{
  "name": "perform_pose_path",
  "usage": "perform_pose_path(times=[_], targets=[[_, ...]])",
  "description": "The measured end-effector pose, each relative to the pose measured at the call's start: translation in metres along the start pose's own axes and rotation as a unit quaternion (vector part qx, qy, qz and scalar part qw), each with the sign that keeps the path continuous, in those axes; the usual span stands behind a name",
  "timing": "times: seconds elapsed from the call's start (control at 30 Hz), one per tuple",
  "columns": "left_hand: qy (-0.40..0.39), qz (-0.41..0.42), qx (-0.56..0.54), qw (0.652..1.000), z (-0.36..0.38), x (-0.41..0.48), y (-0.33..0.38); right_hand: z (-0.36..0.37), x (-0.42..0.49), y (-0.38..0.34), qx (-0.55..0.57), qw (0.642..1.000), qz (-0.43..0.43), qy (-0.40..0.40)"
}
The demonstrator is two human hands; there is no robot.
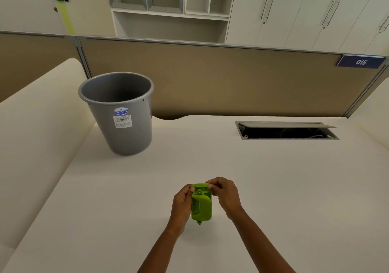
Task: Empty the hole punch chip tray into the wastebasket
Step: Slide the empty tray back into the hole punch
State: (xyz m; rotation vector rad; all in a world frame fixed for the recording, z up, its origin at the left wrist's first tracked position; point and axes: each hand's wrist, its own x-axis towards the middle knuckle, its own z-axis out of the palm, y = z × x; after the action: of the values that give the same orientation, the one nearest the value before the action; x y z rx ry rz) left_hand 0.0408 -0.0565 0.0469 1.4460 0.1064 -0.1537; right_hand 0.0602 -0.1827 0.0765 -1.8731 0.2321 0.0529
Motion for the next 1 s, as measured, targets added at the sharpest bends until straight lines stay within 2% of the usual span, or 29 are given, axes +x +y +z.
perform_pose_path(times=[0.23, 0.4, 0.6, 0.87, 1.0], targets=[[-0.012, -0.042, -0.044, 0.998, -0.005, 0.001, 0.0, 0.002, -0.001, -0.003, 0.027, 0.999, 0.014, -0.011], [0.046, -0.085, -0.074, 0.993, -0.006, 0.005, -0.002, -0.006, -0.001, -0.005, 0.135, 0.982, 0.081, -0.105], [0.13, -0.128, -0.206, 0.961, -0.006, 0.01, 0.008, -0.007, -0.016, 0.012, 0.081, 0.973, 0.139, -0.165], [0.121, -0.101, -0.125, 0.98, 0.006, 0.008, 0.011, -0.001, -0.022, 0.016, 0.027, 0.987, 0.146, -0.065], [0.135, -0.114, -0.138, 0.974, 0.007, 0.007, 0.011, -0.004, -0.022, 0.009, -0.003, 0.986, 0.154, -0.061]])
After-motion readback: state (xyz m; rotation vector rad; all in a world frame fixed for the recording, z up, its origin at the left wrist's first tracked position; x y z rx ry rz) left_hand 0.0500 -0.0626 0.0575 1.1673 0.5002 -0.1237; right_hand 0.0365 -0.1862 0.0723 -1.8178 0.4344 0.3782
